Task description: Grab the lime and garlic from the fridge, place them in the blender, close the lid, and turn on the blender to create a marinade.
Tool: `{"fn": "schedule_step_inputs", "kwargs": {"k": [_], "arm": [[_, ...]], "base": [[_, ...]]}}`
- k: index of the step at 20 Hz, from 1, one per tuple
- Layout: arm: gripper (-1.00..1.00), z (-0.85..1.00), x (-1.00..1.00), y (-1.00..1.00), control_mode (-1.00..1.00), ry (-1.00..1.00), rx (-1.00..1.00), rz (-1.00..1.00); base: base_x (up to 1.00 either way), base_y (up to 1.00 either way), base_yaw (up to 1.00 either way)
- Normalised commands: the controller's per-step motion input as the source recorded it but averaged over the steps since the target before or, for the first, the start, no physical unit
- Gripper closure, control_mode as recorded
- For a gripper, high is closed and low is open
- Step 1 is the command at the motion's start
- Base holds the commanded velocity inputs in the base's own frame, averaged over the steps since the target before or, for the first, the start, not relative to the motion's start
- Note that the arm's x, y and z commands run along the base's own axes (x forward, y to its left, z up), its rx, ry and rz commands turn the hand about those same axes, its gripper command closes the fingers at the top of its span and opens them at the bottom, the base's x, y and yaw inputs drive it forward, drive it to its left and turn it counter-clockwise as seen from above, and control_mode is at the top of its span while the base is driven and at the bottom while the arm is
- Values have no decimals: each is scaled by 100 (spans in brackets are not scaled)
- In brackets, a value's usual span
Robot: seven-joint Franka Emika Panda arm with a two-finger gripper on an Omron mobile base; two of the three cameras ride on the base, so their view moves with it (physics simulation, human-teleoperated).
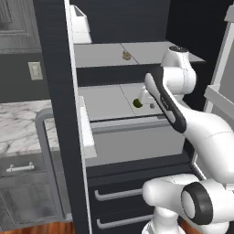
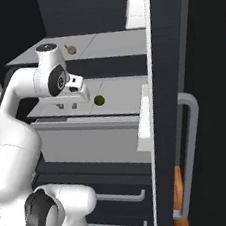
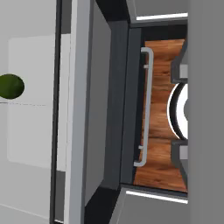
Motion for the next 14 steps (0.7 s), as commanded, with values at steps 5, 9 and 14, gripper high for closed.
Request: {"fn": "schedule_step_inputs", "kwargs": {"k": [5, 9, 14], "arm": [[-100, -18, -37, 16, -100, -4, -5, 2], [-100, -32, 6, 2, -100, -33, -22, 3], [-100, -2, 66, -8, -100, -19, -4, -11]], "base": [[0, 0, 0], [0, 0, 0], [0, 0, 0]]}}
